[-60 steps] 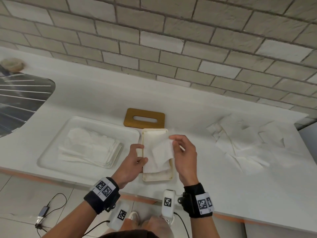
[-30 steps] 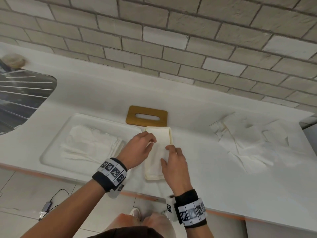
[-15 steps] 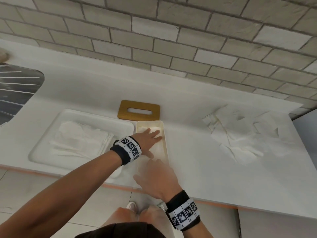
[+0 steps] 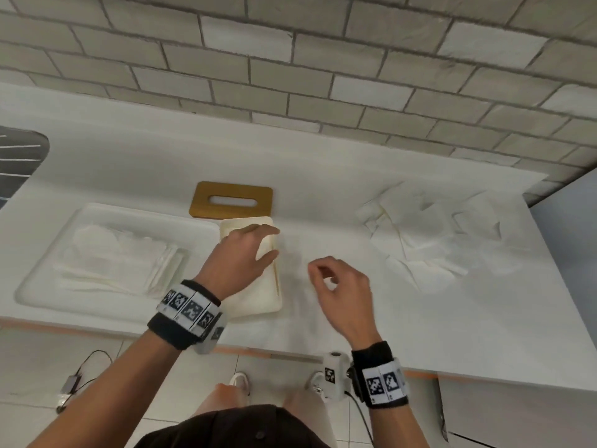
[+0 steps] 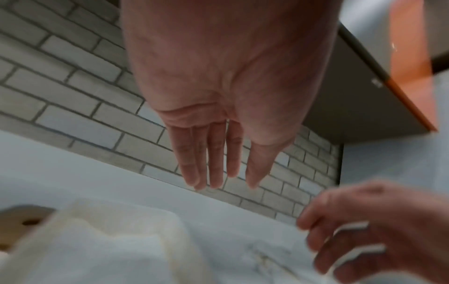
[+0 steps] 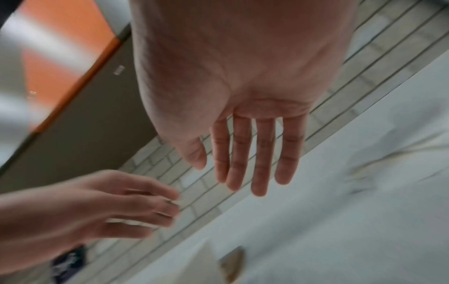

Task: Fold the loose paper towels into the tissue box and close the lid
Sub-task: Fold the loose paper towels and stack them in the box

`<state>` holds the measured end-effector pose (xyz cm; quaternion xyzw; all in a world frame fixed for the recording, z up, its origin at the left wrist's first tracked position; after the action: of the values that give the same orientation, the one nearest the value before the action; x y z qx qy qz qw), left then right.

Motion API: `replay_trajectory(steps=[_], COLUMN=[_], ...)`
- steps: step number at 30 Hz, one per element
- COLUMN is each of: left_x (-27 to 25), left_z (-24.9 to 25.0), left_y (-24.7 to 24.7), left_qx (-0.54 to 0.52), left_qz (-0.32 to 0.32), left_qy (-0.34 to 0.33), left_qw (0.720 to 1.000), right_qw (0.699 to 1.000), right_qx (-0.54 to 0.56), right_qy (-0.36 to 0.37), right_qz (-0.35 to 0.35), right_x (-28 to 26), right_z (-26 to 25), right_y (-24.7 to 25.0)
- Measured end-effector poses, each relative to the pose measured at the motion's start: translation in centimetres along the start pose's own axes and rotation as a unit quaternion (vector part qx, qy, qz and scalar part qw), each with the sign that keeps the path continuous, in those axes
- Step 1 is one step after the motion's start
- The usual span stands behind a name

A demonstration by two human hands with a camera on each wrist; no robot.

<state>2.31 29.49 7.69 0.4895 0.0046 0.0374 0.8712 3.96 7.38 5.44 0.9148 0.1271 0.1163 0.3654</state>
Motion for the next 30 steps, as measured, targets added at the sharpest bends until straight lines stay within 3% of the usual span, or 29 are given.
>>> replay_trajectory(steps=[3,6,9,11,13,16,20,23,30], left_x=[-0.9,-0.6,0.3,0.9,1.2,1.6,3.0,4.9,10.0], left_z=[4.5,8.1,10.5,11.2,11.3,10.8,10.3,10.0,8.1], left_y=[-1.4,-5.0,-8.7,-11.3,-13.8,-17.1,-19.9,-21.4,-24.8], left_qx=[-0.098,-0.127,-0.136,-0.127,-0.115,-0.114,-0.097,-0.093,-0.136], left_qz=[0.039,0.028,0.009,-0.003,-0.015,-0.038,-0.054,-0.035,-0.020], left_qy=[-0.019,-0.019,-0.007,0.003,0.019,0.046,0.077,0.102,0.269], left_qw=[0.994,0.991,0.991,0.992,0.993,0.992,0.991,0.990,0.953], right_qw=[0.995,0.982,0.968,0.965,0.962,0.957,0.970,0.974,0.979], right_qx=[-0.041,-0.095,-0.135,-0.145,-0.146,-0.185,-0.186,-0.171,-0.144], right_qy=[-0.070,-0.145,-0.175,-0.204,-0.230,-0.199,-0.108,-0.090,-0.076], right_qz=[0.056,0.076,0.114,0.082,-0.008,-0.099,-0.109,-0.115,-0.123], right_x=[1.9,5.1,10.3,13.5,15.4,15.7,13.1,9.8,5.7], right_z=[7.9,16.4,23.1,26.9,29.6,30.4,27.6,26.6,25.1], right_y=[5.4,10.0,14.1,15.4,14.5,12.1,9.6,8.0,7.2])
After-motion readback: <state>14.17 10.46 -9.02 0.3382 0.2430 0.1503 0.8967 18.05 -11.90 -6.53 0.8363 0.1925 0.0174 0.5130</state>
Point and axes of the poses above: each hand's wrist, its own x-axis towards the middle knuckle, its own y-axis out of the back of the hand, z = x × y, the point moved 9 cm from there along x, towards the middle knuckle
